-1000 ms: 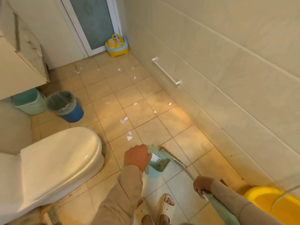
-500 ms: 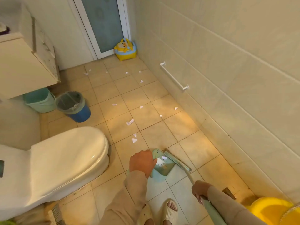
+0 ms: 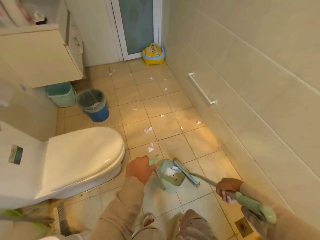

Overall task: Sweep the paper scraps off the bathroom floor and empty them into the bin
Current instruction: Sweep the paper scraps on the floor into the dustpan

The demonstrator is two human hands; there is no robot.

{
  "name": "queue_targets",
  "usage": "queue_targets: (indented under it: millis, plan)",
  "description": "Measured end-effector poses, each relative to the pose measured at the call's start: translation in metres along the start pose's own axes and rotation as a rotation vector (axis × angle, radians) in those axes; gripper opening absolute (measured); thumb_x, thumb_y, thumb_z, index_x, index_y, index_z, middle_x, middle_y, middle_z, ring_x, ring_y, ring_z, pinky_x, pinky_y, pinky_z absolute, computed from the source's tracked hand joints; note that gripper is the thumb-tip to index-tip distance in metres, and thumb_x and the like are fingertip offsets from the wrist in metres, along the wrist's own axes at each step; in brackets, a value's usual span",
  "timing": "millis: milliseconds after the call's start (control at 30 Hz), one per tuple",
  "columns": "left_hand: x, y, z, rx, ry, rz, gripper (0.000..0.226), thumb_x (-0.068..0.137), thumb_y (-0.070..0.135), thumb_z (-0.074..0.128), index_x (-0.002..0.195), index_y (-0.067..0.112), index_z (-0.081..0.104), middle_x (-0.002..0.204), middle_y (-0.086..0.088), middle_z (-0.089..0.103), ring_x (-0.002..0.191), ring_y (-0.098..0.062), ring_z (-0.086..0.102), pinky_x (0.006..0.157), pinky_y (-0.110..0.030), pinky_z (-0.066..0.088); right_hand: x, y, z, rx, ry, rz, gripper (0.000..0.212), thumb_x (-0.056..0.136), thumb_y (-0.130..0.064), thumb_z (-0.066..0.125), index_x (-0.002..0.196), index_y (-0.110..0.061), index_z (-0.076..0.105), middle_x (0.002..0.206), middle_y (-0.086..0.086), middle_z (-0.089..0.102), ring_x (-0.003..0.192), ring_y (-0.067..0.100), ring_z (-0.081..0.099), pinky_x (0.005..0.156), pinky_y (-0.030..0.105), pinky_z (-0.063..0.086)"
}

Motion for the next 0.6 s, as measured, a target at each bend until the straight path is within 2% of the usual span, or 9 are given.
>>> queue_targets:
  millis: [67, 100, 167, 200, 267, 367, 467, 533, 600]
  plan:
    - [0.001, -0.011, -0.001, -0.071, 0.02, -0.076, 0.042, 0.09, 0.047, 0.048, 0.099, 0.008, 0.058, 0.104, -0.01, 0.066, 0.096, -0.029, 0.061, 0.074, -0.031, 0.045, -0.001, -0.021, -0.009, 0.189, 0.241, 0.145, 0.029, 0.084, 0.002, 0.056, 0.06, -0.013, 0.049, 0.043, -0.004, 0.057, 0.021, -0.005, 0.048, 0.033, 0.01, 0.042]
    - [0.002, -0.014, -0.002, -0.093, 0.024, -0.108, 0.042, 0.09, 0.047, 0.049, 0.1, 0.008, 0.058, 0.104, -0.011, 0.066, 0.097, -0.029, 0.061, 0.074, -0.031, 0.044, 0.002, -0.049, -0.018, 0.113, 0.317, 0.013, 0.033, 0.092, -0.004, 0.045, 0.061, -0.015, 0.045, 0.044, -0.008, 0.055, 0.021, -0.008, 0.047, 0.037, 0.007, 0.039]
    - [0.007, -0.019, -0.004, -0.114, 0.027, -0.156, 0.041, 0.09, 0.047, 0.049, 0.1, 0.008, 0.058, 0.105, -0.011, 0.066, 0.097, -0.029, 0.061, 0.072, -0.03, 0.042, 0.005, -0.087, -0.029, -0.201, 0.419, -0.128, 0.034, 0.094, -0.005, 0.04, 0.062, -0.015, 0.044, 0.035, -0.008, 0.054, 0.02, -0.008, 0.046, 0.035, 0.007, 0.039]
    - [0.011, -0.022, -0.007, -0.124, 0.032, -0.184, 0.041, 0.09, 0.047, 0.049, 0.101, 0.009, 0.059, 0.106, -0.011, 0.066, 0.097, -0.029, 0.061, 0.071, -0.029, 0.041, 0.003, -0.102, -0.029, -0.367, 0.405, -0.122, 0.033, 0.092, -0.004, 0.042, 0.061, -0.014, 0.044, 0.028, -0.008, 0.053, 0.019, -0.006, 0.046, 0.031, 0.008, 0.04]
    - [0.02, -0.025, -0.015, -0.13, 0.051, -0.239, 0.041, 0.09, 0.047, 0.049, 0.103, 0.009, 0.06, 0.107, -0.011, 0.066, 0.098, -0.029, 0.062, 0.071, -0.029, 0.04, 0.002, -0.127, -0.037, -0.402, 0.402, -0.121, 0.031, 0.091, -0.001, 0.044, 0.062, -0.012, 0.043, 0.022, -0.008, 0.049, 0.017, -0.003, 0.045, 0.026, 0.008, 0.037]
    - [0.03, -0.025, -0.029, -0.085, 0.076, -0.314, 0.041, 0.091, 0.044, 0.048, 0.107, 0.008, 0.059, 0.111, -0.012, 0.066, 0.102, -0.029, 0.061, 0.075, -0.031, 0.045, 0.003, -0.165, -0.054, -0.544, 0.384, -0.129, 0.035, 0.092, -0.001, 0.042, 0.058, -0.01, 0.041, 0.03, -0.003, 0.051, 0.016, 0.001, 0.042, 0.027, 0.012, 0.036]
    - [0.039, -0.027, -0.041, -0.034, 0.094, -0.401, 0.04, 0.091, 0.045, 0.048, 0.105, 0.01, 0.06, 0.109, -0.012, 0.066, 0.101, -0.03, 0.062, 0.078, -0.033, 0.047, 0.015, -0.195, -0.085, -0.555, 0.346, -0.075, 0.043, 0.093, -0.002, 0.038, 0.051, -0.01, 0.038, 0.026, 0.001, 0.043, 0.019, 0.008, 0.039, 0.029, 0.012, 0.031]
    - [0.04, -0.031, -0.045, -0.024, 0.1, -0.448, 0.04, 0.09, 0.047, 0.047, 0.101, 0.01, 0.059, 0.105, -0.012, 0.066, 0.097, -0.03, 0.062, 0.073, -0.033, 0.045, 0.018, -0.218, -0.096, -0.579, 0.35, -0.079, 0.042, 0.091, -0.002, 0.04, 0.05, -0.01, 0.038, 0.029, 0.003, 0.043, 0.024, 0.01, 0.041, 0.032, 0.014, 0.033]
    - [0.039, -0.032, -0.041, -0.045, 0.084, -0.476, 0.038, 0.091, 0.045, 0.047, 0.098, 0.01, 0.059, 0.103, -0.011, 0.067, 0.094, -0.029, 0.062, 0.068, -0.03, 0.041, 0.021, -0.241, -0.105, -0.607, 0.351, -0.122, 0.041, 0.091, 0.0, 0.039, 0.051, -0.009, 0.039, 0.025, 0.003, 0.042, 0.019, 0.01, 0.039, 0.031, 0.012, 0.033]
Point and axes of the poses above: each hand's wrist, its own x-axis towards the middle knuckle, its own z-axis out of the palm, y = z × x, the point moved 8 cm from there along x, towards the middle knuckle
